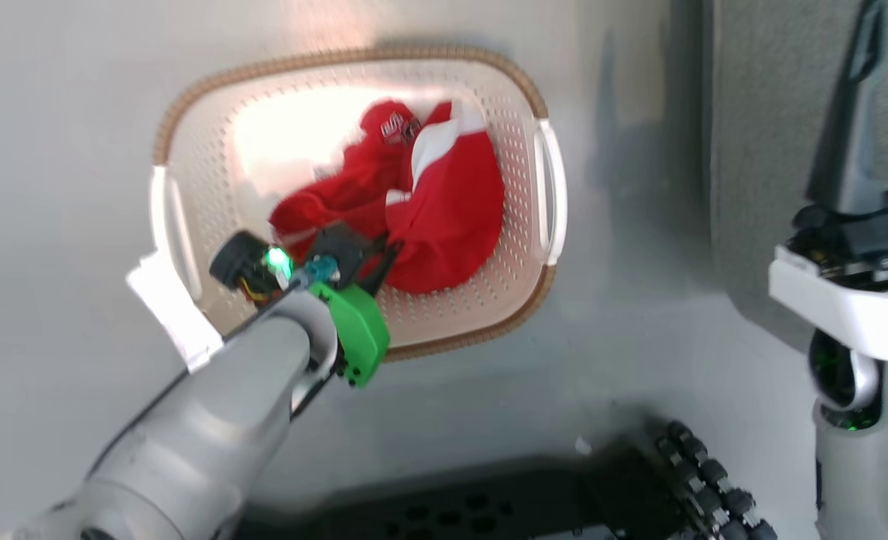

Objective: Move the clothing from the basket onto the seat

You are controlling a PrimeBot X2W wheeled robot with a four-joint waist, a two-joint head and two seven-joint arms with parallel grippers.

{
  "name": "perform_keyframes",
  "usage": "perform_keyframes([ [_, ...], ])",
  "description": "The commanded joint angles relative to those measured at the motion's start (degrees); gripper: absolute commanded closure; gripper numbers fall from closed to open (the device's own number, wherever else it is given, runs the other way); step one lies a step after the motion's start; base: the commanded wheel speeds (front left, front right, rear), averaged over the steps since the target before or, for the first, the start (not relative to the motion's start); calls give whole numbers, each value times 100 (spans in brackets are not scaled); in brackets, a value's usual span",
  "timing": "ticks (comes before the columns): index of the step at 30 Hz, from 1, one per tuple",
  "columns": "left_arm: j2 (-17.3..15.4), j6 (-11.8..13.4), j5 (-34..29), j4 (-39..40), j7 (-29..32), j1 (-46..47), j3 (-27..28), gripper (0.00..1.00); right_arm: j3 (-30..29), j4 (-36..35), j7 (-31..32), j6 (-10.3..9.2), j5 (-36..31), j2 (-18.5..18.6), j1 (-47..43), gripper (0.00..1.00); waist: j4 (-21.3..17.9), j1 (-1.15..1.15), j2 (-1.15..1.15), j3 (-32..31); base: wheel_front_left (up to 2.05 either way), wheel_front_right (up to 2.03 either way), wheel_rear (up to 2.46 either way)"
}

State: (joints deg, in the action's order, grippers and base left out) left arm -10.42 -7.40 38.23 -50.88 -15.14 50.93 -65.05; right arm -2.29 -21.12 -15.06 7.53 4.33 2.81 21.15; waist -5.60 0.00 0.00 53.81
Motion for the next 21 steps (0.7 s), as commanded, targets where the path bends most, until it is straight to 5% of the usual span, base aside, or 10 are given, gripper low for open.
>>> perform_keyframes([
  [1,-30,-14,-64,69,0,-265,86,100,35,96,-17,-8,21,16,-153,0,280,0,0,-1133,0,0,0],
  [21,277,-13,-892,1374,-1,-2881,2804,100,715,1529,-17,-8,311,19,-1930,0,154,0,0,-4508,0,0,0],
])
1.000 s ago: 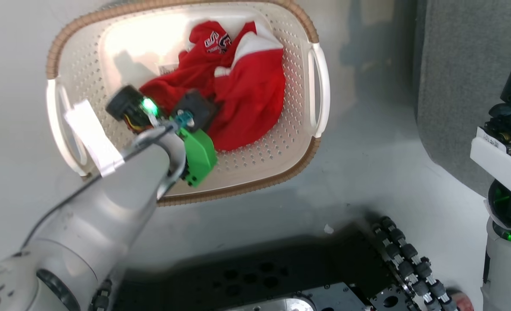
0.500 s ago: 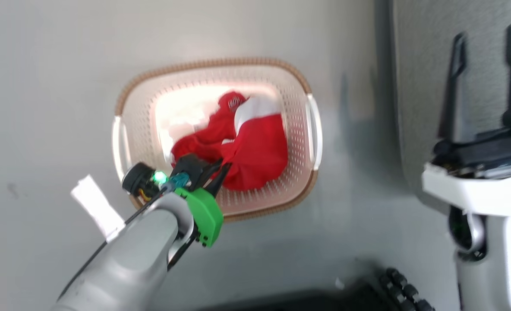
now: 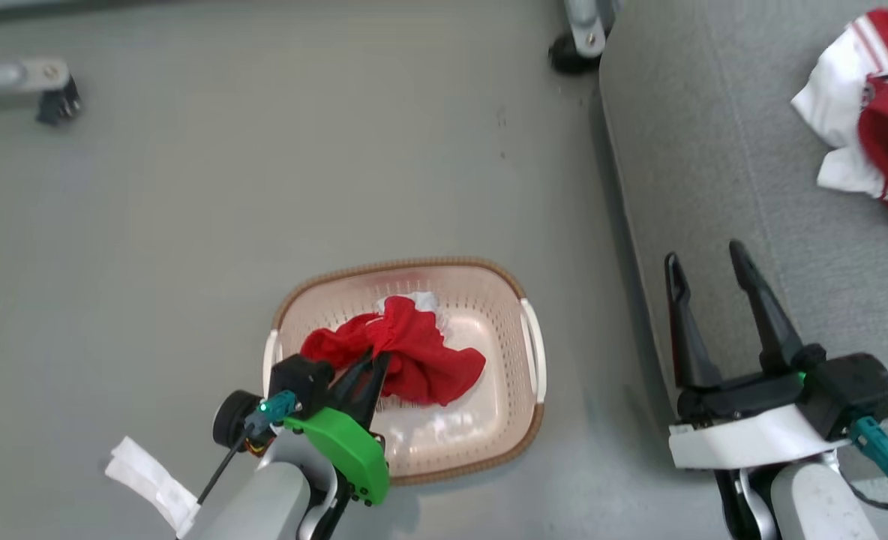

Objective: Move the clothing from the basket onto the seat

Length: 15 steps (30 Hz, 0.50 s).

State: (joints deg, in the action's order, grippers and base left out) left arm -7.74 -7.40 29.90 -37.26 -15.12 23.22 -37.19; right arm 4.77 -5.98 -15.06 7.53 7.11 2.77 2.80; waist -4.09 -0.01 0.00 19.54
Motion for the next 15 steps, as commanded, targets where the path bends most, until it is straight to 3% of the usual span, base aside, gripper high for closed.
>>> perform_keyframes([
  [1,34,-13,-121,95,-2,-203,119,100,22,46,-17,-8,35,21,-146,0,-1,1,0,-1154,0,0,0],
  [7,189,-14,-272,996,-2,-591,899,100,223,228,-17,-8,44,21,-366,0,-8,1,0,-1431,0,0,0],
  [15,233,-14,-305,2029,-3,-536,1358,100,425,344,-17,-8,-9,21,-394,0,2,1,0,-1490,0,0,0],
])
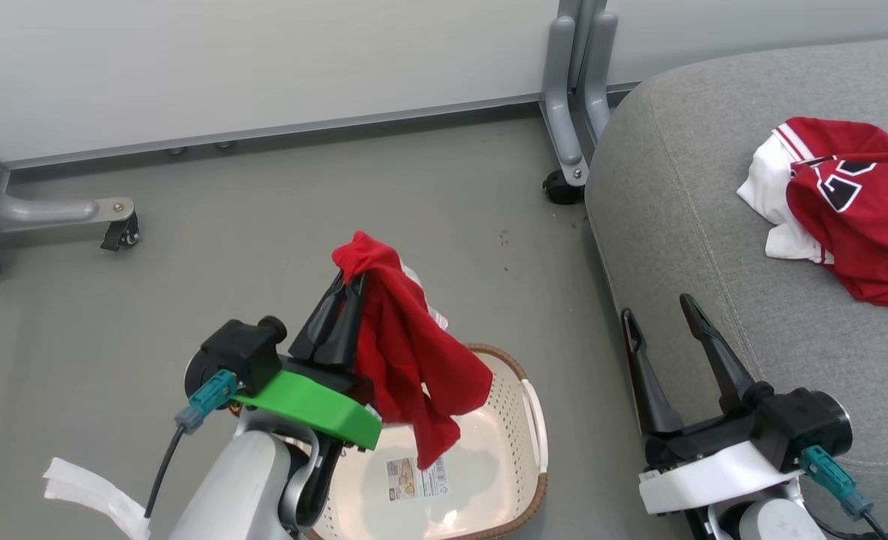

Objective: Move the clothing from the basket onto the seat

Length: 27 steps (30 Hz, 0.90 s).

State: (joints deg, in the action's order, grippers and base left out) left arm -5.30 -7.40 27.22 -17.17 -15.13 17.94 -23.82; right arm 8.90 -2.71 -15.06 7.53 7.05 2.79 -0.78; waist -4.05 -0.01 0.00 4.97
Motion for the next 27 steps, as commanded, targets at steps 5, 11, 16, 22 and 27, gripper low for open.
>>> perform_keyframes([
  [5,-14,-14,72,465,-2,123,131,100,120,53,-17,-8,-21,20,10,0,-26,1,0,-14,0,0,0],
  [11,23,-14,241,983,-1,261,97,100,487,181,-17,-8,-83,99,146,0,-52,1,0,4,0,0,0],
  [16,61,-14,213,1254,-1,428,-83,100,920,127,-17,-8,141,77,346,0,-52,1,0,4,0,0,0],
  [22,138,-14,161,1478,-1,600,-449,100,1614,340,-17,-8,250,130,630,0,-10,1,0,-125,0,0,0],
  [27,191,-14,263,1656,-1,714,-784,100,1738,634,-17,-8,138,106,890,0,58,1,0,-219,0,0,0],
])
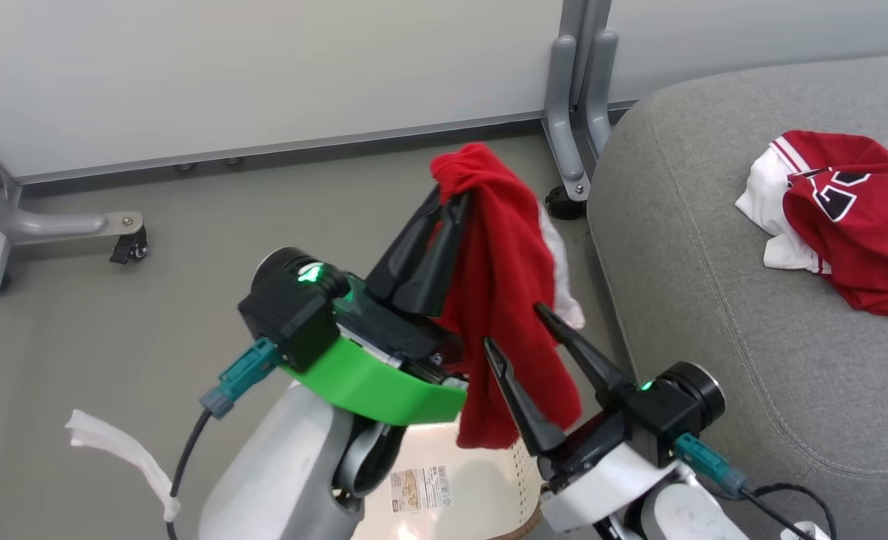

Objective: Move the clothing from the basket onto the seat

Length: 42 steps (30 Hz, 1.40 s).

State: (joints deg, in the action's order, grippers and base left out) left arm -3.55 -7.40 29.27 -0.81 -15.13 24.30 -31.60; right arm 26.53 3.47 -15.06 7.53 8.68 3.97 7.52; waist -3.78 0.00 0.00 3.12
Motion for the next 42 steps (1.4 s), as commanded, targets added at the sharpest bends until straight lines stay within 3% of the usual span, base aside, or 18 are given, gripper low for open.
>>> perform_keyframes([
  [1,15,-14,76,50,-1,101,-67,100,-44,63,-17,-8,-34,-27,81,0,40,0,0,-47,0,0,0],
  [5,42,-14,153,210,-1,181,-254,100,-12,331,-17,-8,-46,-45,118,0,116,0,0,-128,0,0,0],
  [7,49,-14,181,284,-1,209,-298,82,141,647,-17,-8,21,33,77,0,162,0,0,-166,0,0,0],
  [8,51,-14,181,303,-1,211,-311,77,178,717,-17,-8,68,43,92,26,177,0,0,-172,0,0,0],
  [9,54,-14,147,305,-1,224,-341,78,204,772,-17,-8,127,39,93,75,187,0,0,-175,0,0,0],
  [10,57,-14,101,295,-1,230,-366,80,174,814,-17,-8,191,39,80,100,198,0,0,-177,0,0,0],
  [11,58,-14,88,278,-1,219,-380,86,151,832,-17,-8,242,36,60,100,204,0,0,-178,0,0,0],
  [12,60,-14,73,255,-1,199,-415,100,147,838,-17,-8,276,29,40,100,207,0,0,-180,0,0,0],
  [27,-63,-1,-48,-216,0,-91,-208,100,58,700,-17,-8,388,-22,-6,100,131,0,0,-119,0,0,0],
  [28,-72,9,-69,-261,0,-130,-161,91,34,680,-17,-8,390,-26,-1,100,124,0,0,-103,0,0,0],
  [29,-84,30,-85,-345,0,-204,-110,60,-11,649,-17,-8,396,-30,-1,100,117,0,0,-78,0,0,0],
  [30,-110,45,-134,-423,0,-239,-84,0,-49,627,-17,-8,404,-33,-10,100,115,0,0,-60,0,0,0],
  [42,-308,48,-654,-895,0,-645,394,0,-235,429,-17,-8,321,-58,17,100,78,0,0,124,0,0,0],
])
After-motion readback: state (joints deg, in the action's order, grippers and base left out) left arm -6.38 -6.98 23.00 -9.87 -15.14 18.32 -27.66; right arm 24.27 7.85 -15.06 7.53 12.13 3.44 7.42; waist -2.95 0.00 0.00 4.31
